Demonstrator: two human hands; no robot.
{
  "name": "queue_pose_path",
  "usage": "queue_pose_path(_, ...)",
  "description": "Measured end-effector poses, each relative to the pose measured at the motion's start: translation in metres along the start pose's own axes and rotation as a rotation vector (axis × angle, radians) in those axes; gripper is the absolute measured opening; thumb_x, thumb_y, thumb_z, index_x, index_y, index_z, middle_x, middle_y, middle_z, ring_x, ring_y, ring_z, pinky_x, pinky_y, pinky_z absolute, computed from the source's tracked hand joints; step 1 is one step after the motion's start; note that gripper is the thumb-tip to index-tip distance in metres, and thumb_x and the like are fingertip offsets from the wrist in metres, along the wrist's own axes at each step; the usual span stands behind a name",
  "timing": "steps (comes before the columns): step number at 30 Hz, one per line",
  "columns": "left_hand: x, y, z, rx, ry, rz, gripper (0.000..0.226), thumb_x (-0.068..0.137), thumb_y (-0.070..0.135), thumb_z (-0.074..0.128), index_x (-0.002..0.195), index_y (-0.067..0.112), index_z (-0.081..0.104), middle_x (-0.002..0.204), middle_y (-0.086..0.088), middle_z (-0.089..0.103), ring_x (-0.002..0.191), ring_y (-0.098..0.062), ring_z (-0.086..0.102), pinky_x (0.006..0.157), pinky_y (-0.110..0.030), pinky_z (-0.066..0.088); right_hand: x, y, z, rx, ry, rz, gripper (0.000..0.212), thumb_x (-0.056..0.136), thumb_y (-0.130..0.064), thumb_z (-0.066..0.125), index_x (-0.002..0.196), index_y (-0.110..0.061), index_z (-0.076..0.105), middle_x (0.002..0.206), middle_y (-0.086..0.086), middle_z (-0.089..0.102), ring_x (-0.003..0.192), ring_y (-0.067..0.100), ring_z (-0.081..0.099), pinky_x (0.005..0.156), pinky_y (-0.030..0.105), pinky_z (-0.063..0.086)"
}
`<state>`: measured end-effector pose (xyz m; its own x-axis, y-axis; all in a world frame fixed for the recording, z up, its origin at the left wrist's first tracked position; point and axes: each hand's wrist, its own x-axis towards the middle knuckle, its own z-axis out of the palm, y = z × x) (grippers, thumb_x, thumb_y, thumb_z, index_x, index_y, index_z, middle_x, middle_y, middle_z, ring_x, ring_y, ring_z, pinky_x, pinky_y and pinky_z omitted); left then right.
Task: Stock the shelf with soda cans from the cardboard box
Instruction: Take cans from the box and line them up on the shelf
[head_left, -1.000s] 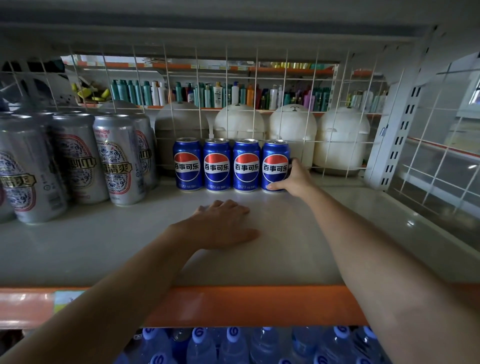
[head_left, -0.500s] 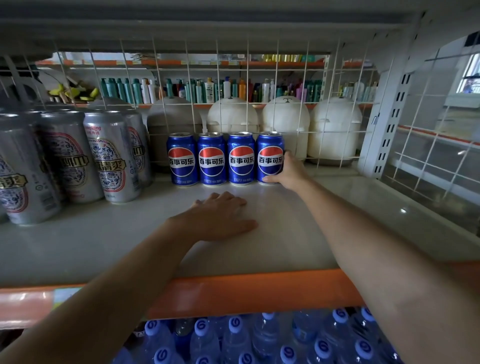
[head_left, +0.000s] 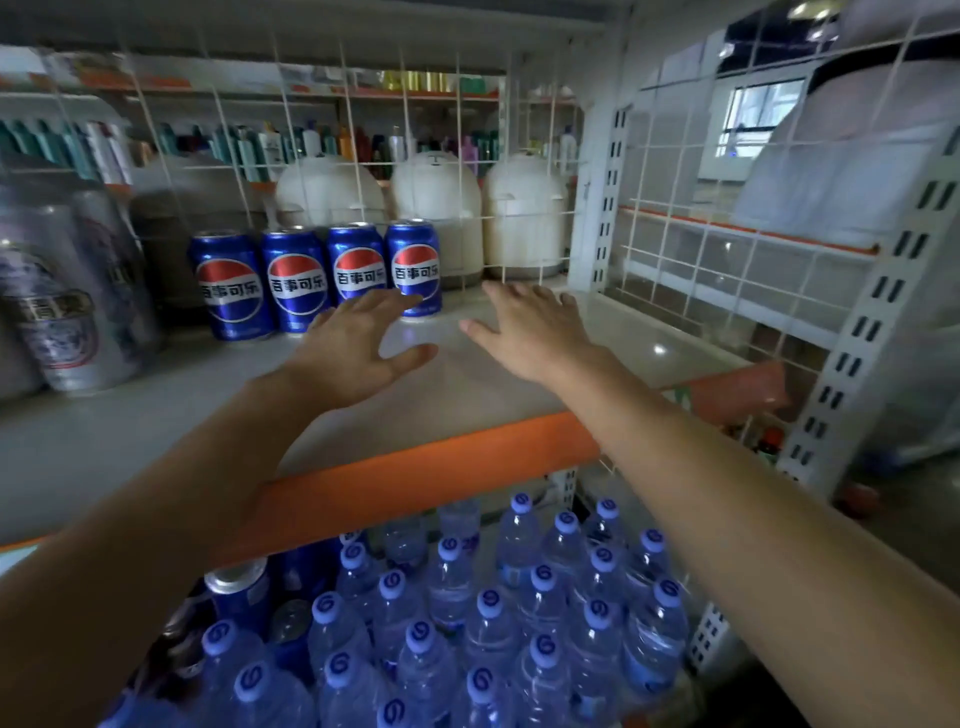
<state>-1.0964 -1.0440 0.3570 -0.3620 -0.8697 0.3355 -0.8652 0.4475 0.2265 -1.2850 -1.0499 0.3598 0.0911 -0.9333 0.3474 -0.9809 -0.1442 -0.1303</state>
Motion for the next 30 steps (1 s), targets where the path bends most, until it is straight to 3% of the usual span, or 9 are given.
queue_pose_path(3, 0.004, 0.035, 0.0, 0.036, 0.033, 0.15, 0.086, 0.075, 0.071, 0.039, 0.145, 0.022, 0.029, 0.153, -0.005, 0.028, 0.139, -0.027, 0.027, 0.113, -0.048, 0.021, -0.043, 0.018, -0.017, -0.085, 0.075, 0.05, 0.06, 0.096, -0.052, 0.032, 0.147, -0.019, 0.025, 0.152, 0.007, 0.03, 0.14, 0.028, 0.025, 0.113, 0.05, 0.018)
queue_pose_path(5, 0.006, 0.063, 0.001, 0.039, 0.023, 0.248, 0.093, 0.067, 0.075, 0.028, 0.146, 0.027, 0.026, 0.154, -0.004, 0.024, 0.141, -0.025, 0.021, 0.114, -0.046, 0.017, -0.073, 0.036, -0.029, -0.119, 0.102, 0.11, 0.06, 0.097, -0.049, 0.032, 0.148, -0.019, 0.021, 0.153, 0.007, 0.026, 0.141, 0.028, 0.021, 0.114, 0.05, 0.015)
queue_pose_path(9, 0.005, 0.121, 0.018, 0.007, -0.003, 0.399, 0.097, 0.06, 0.076, 0.018, 0.147, 0.031, 0.019, 0.156, -0.002, 0.019, 0.143, -0.023, 0.016, 0.115, -0.047, 0.013, -0.135, 0.079, -0.044, -0.196, 0.15, 0.235, 0.063, 0.096, -0.046, 0.036, 0.148, -0.016, 0.018, 0.152, 0.01, 0.027, 0.14, 0.029, 0.024, 0.113, 0.05, 0.02)
queue_pose_path(13, -0.003, 0.176, 0.047, -0.048, -0.062, 0.562, 0.092, 0.067, 0.073, 0.022, 0.148, 0.029, 0.017, 0.157, 0.001, 0.015, 0.144, -0.021, 0.012, 0.116, -0.046, 0.008, -0.193, 0.117, -0.048, -0.228, 0.15, 0.343, 0.059, 0.096, -0.041, 0.037, 0.146, -0.014, 0.02, 0.15, 0.01, 0.029, 0.139, 0.029, 0.024, 0.112, 0.046, 0.019)
queue_pose_path(17, -0.013, 0.235, 0.088, -0.066, -0.071, 0.753, 0.087, 0.073, 0.07, 0.028, 0.147, 0.027, 0.021, 0.155, -0.001, 0.02, 0.142, -0.022, 0.018, 0.115, -0.047, 0.016, -0.251, 0.153, -0.049, -0.264, 0.105, 0.491, 0.063, 0.096, -0.043, 0.036, 0.149, -0.016, 0.014, 0.155, 0.009, 0.022, 0.143, 0.028, 0.017, 0.116, 0.05, 0.014)
queue_pose_path(20, -0.026, 0.276, 0.124, -0.016, -0.122, 0.82, 0.08, 0.083, 0.067, 0.037, 0.149, 0.028, 0.014, 0.157, 0.001, 0.013, 0.144, -0.02, 0.009, 0.115, -0.045, 0.009, -0.296, 0.179, -0.045, -0.282, 0.044, 0.624, 0.067, 0.095, -0.045, 0.038, 0.15, -0.016, 0.011, 0.156, 0.009, 0.017, 0.144, 0.028, 0.012, 0.116, 0.049, 0.012)
queue_pose_path(24, -0.049, 0.319, 0.171, 0.02, -0.169, 0.933, 0.095, 0.065, 0.075, 0.008, 0.148, 0.031, 0.014, 0.157, 0.001, 0.014, 0.145, -0.021, 0.01, 0.115, -0.044, 0.007, -0.357, 0.206, -0.031, -0.227, -0.084, 0.786, 0.069, 0.097, -0.047, 0.034, 0.151, -0.018, 0.001, 0.159, 0.006, 0.004, 0.146, 0.026, 0.0, 0.119, 0.046, 0.002)
queue_pose_path(30, -0.079, 0.358, 0.265, 0.1, -0.363, 1.016, 0.077, 0.086, 0.064, 0.037, 0.148, 0.033, 0.004, 0.158, 0.005, 0.001, 0.145, -0.017, -0.002, 0.116, -0.042, 0.0, -0.444, 0.239, 0.017, -0.248, -0.167, 0.923, 0.072, 0.095, -0.051, 0.036, 0.15, -0.019, 0.002, 0.159, 0.007, 0.006, 0.146, 0.026, 0.003, 0.118, 0.046, 0.006)
